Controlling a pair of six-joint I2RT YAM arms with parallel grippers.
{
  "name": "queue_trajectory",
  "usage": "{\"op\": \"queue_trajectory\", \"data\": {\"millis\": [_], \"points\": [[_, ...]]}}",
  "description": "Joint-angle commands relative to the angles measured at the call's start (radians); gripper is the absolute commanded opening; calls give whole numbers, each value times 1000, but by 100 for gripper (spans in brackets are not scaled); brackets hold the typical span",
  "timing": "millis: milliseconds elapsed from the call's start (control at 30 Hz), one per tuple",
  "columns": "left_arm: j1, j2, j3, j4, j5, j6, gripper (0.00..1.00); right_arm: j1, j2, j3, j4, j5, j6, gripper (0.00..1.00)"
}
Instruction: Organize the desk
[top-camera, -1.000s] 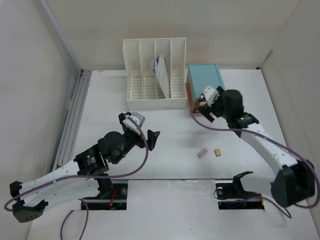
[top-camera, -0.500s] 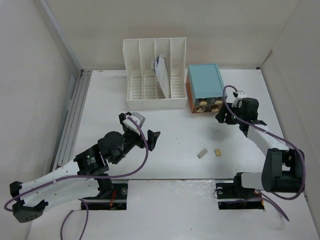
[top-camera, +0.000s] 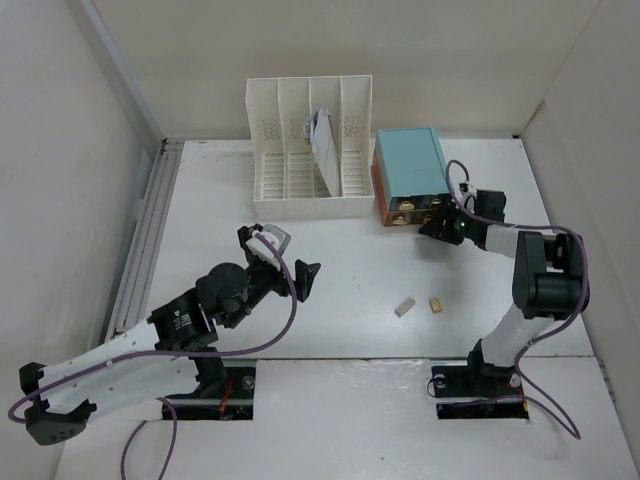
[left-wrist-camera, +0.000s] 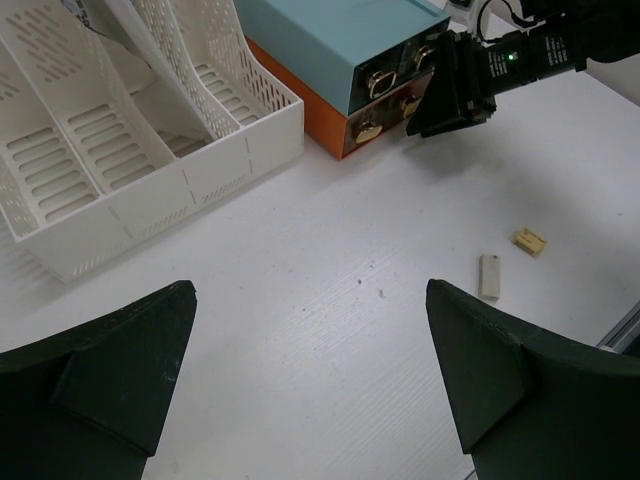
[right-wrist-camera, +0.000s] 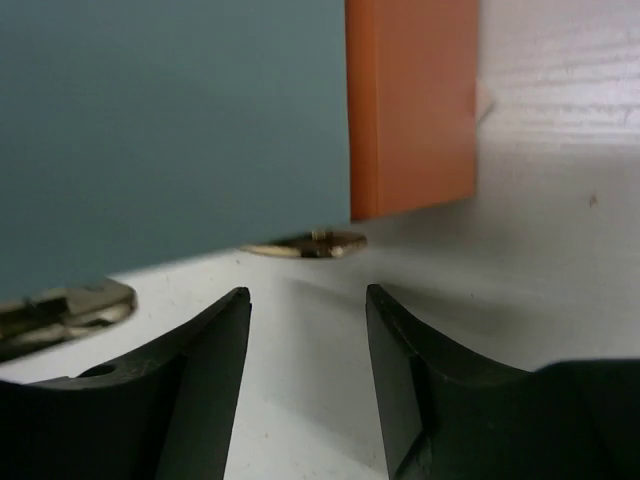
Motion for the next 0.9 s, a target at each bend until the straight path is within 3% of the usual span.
{"op": "queue_trajectory", "data": {"millis": [0,233,633,800,867], "points": [[2,2,-6,47,-10,-6,100,-2,12,41,134,-51,65,56],[2,2,-6,47,-10,-6,100,-11,54,15,284,-88,157,62],[2,11,-6,47,-10,-6,100,-11,-47,-102,463,85,249,62],[2,11,-6,47,-10,-6,100,-11,-70,-136,531,113,269,57],[2,11,-6,47,-10,-6,100,-11,-61,-136,531,113,269,46]]}}
